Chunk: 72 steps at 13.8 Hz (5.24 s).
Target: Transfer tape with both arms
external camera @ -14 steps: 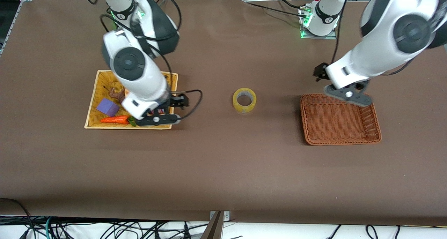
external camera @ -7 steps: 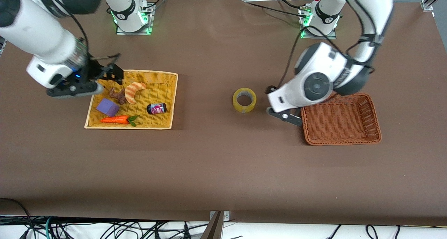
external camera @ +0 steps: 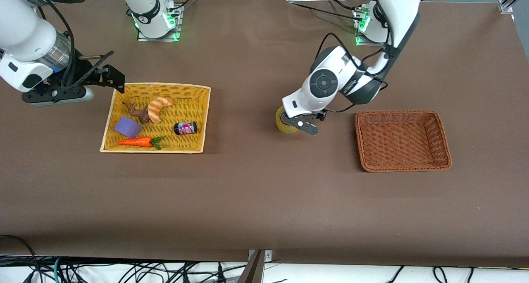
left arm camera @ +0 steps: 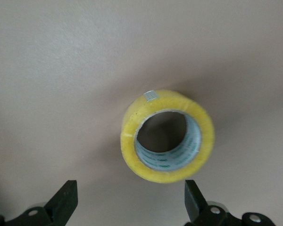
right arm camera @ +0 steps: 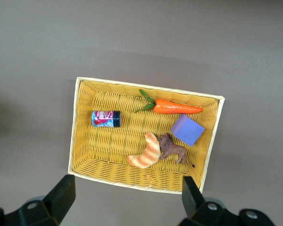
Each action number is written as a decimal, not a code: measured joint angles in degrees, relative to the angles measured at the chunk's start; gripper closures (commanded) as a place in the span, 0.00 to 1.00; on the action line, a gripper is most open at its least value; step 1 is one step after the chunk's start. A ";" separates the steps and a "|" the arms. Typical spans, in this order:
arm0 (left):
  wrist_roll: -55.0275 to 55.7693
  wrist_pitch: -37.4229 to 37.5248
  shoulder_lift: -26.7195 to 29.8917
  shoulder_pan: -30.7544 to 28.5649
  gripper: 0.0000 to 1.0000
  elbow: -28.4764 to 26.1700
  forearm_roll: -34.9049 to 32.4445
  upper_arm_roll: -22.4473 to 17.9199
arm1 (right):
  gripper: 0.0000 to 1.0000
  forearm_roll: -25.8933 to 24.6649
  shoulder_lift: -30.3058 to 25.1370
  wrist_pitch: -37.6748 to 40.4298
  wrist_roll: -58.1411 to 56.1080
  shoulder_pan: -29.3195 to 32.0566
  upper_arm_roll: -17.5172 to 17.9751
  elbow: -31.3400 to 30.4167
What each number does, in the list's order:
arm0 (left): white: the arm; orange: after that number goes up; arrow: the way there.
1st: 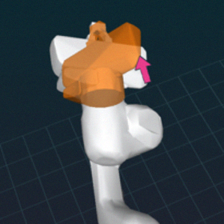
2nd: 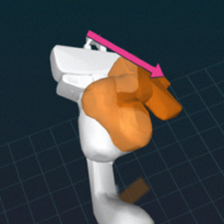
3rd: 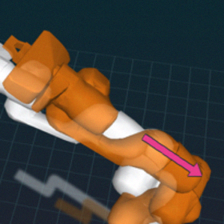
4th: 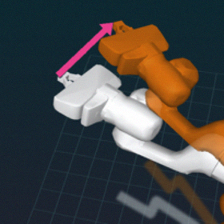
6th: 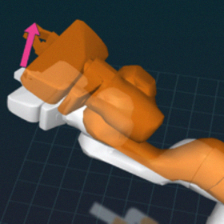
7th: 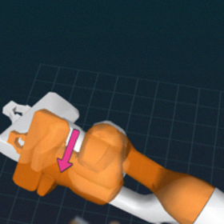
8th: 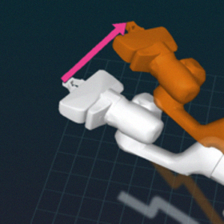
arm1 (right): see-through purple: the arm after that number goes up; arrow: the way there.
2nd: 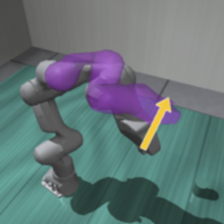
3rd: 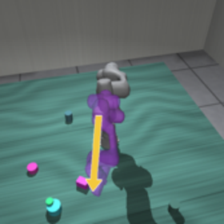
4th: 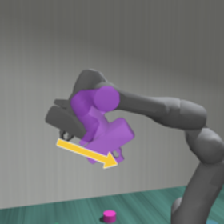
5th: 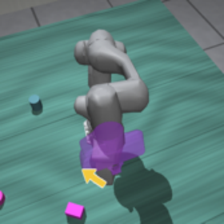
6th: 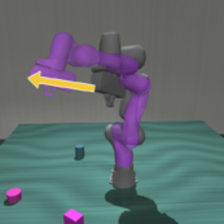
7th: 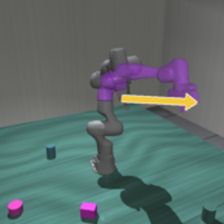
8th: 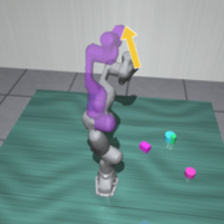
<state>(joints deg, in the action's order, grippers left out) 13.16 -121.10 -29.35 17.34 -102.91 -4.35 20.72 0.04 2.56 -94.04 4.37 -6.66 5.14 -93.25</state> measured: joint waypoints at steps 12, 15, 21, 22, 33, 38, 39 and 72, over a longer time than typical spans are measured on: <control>-5.42 -10.81 -8.68 -0.78 1.00 -0.19 -3.77 -0.37 | 0.00 -0.84 0.29 -0.02 -0.22 6.85 4.61 -0.09; -5.60 -9.69 -8.63 -0.75 1.00 0.06 -3.77 -0.28 | 0.00 -0.89 0.47 -0.02 -0.22 7.08 5.05 -0.09; -5.62 7.53 -4.12 -3.25 1.00 7.64 -3.82 -0.63 | 0.00 -0.91 0.62 -0.02 -0.22 7.19 5.16 -0.10; -6.48 13.44 -2.96 -4.98 1.00 10.52 -3.93 -0.67 | 0.00 -0.92 0.62 -0.02 -0.22 7.19 5.20 -0.09; -44.39 17.64 -9.90 -28.73 0.75 14.79 -15.20 -1.94 | 0.00 -0.95 0.97 -0.02 -0.22 7.20 5.59 -0.48; -46.17 16.82 -11.77 -28.84 0.00 14.19 -15.23 -0.57 | 0.00 -0.96 1.00 -0.02 -0.22 7.21 5.59 -0.67; -46.17 16.89 -11.12 -28.73 0.00 14.41 -15.23 -0.10 | 0.00 -0.96 1.01 -0.02 -0.22 7.21 5.59 -0.75; -14.53 21.17 30.83 -15.65 0.00 4.17 6.65 -18.07 | 0.00 -0.96 0.02 -0.29 -2.61 7.24 6.18 -0.34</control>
<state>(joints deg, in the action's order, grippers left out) -1.37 -99.93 1.48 1.68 -98.74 2.30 2.65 -0.93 2.59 -94.34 1.76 0.58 11.32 -93.59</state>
